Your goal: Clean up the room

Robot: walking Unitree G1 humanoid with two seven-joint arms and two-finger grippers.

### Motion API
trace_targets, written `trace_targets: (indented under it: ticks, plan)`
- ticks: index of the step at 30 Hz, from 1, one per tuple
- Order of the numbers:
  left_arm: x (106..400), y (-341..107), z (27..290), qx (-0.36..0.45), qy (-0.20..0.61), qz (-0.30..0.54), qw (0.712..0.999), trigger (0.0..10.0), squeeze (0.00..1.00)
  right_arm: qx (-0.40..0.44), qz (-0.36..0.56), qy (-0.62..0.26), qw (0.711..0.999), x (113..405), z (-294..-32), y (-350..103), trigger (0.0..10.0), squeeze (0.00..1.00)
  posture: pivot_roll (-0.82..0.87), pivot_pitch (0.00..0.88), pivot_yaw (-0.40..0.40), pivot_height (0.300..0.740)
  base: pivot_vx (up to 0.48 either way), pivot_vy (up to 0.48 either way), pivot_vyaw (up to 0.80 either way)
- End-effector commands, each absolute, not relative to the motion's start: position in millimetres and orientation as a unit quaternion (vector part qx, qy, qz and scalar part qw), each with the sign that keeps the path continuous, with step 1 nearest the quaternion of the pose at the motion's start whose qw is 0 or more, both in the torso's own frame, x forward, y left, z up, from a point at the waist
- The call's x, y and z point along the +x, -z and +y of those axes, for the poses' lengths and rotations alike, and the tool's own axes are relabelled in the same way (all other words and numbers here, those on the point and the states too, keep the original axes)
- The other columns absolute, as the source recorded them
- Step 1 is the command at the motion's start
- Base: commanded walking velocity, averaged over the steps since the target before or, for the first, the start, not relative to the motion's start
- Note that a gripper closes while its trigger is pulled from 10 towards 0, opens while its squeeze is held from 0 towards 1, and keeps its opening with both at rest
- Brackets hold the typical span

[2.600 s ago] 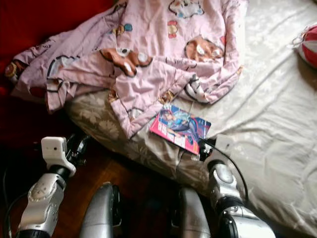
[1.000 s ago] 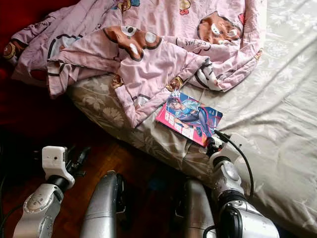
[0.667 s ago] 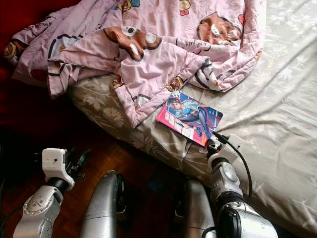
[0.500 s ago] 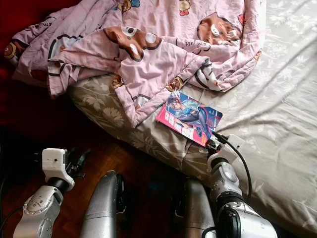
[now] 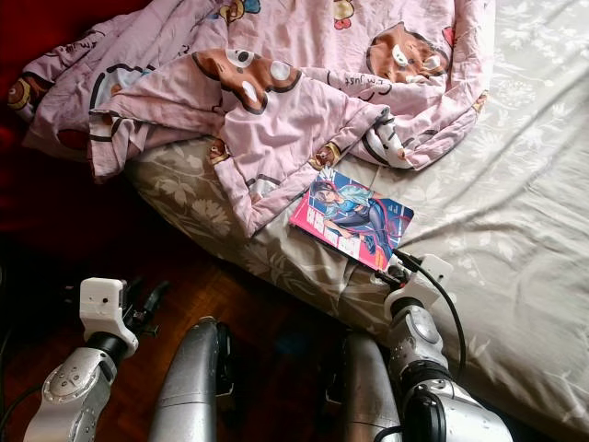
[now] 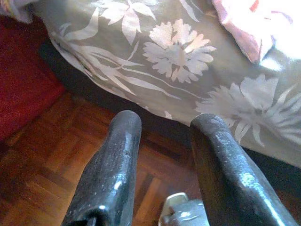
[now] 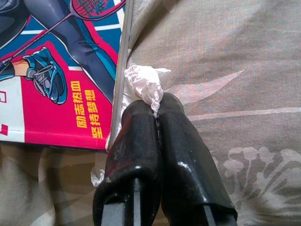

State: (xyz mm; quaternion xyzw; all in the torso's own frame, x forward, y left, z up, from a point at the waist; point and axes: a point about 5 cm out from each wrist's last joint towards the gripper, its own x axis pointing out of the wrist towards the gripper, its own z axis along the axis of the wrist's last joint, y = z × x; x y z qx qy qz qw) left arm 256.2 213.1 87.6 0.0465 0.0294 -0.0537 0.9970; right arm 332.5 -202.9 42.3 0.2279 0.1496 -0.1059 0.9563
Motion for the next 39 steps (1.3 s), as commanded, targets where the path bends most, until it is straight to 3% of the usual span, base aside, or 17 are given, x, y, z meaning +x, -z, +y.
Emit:
trace_targets:
  ticks: [1,15,21,32,33,34,35,36,37,38,39]
  plan:
    - [247.0,-74.0,213.5,0.057,0.058,0.057,0.995,10.0,0.0,0.224,0.174,0.113,0.952,321.0,-203.8,-27.9,0.0,0.0,0.23,0.451,0.014,0.61,0.0,0.0,0.0]
    - [247.8,-64.4,214.2,0.055,0.052,0.068,0.995,10.0,0.0,0.223,0.161,0.12,0.954,317.0,-206.6,-25.9,0.0,0.0,0.21,0.424,0.005,0.61,0.0,0.0,0.0]
    - [262.0,-63.3,214.6,0.049,0.041,0.059,0.996,10.0,0.0,0.18,0.074,0.09,0.977,317.4,-209.1,-41.5,0.0,0.0,0.18,0.359,-0.019,0.61,0.0,0.0,0.0]
    - [272.2,-52.8,217.8,0.03,0.017,0.063,0.997,10.0,0.0,0.122,0.019,0.055,0.991,304.9,-212.6,-52.0,0.0,0.0,0.13,0.26,-0.043,0.61,0.0,0.0,0.0]
    - [273.8,-50.2,222.0,0.022,0.004,0.066,0.998,10.0,0.0,0.12,0.023,0.055,0.991,300.8,-214.0,-49.6,1.1,0.0,0.12,0.234,-0.046,0.61,0.0,0.0,0.0]
    - [275.1,-49.6,224.7,0.012,-0.004,0.067,0.998,10.0,0.0,0.115,0.031,0.046,0.992,299.3,-213.0,-46.9,3.9,0.0,0.12,0.212,-0.047,0.61,0.0,0.0,0.0]
    - [277.4,-48.8,227.8,0.002,-0.013,0.068,0.998,10.0,0.0,0.105,0.042,0.033,0.993,297.9,-211.4,-43.7,4.8,0.0,0.11,0.2,-0.047,0.61,0.0,0.0,0.0]
    - [277.4,-48.8,227.8,0.002,-0.013,0.068,0.998,10.0,0.0,0.105,0.042,0.033,0.993,297.9,-211.4,-43.7,4.8,0.0,0.11,0.2,-0.047,0.61,0.0,0.0,0.0]
    - [279.9,-47.7,229.5,0.0,-0.016,0.071,0.997,10.0,0.0,0.098,0.052,0.027,0.993,297.2,-210.9,-41.2,5.8,0.0,0.11,0.18,-0.045,0.61,0.0,0.0,0.0]
    - [281.7,-45.9,230.6,-0.006,-0.018,0.074,0.997,10.0,0.0,0.095,0.062,0.02,0.993,297.2,-211.0,-38.5,10.0,0.0,0.11,0.157,-0.042,0.61,0.0,0.0,0.0]
    - [281.4,-44.8,231.8,-0.011,-0.022,0.075,0.997,10.0,0.0,0.089,0.068,0.017,0.994,296.4,-212.0,-36.8,10.0,0.0,0.11,0.157,-0.042,0.61,0.0,0.0,0.0]
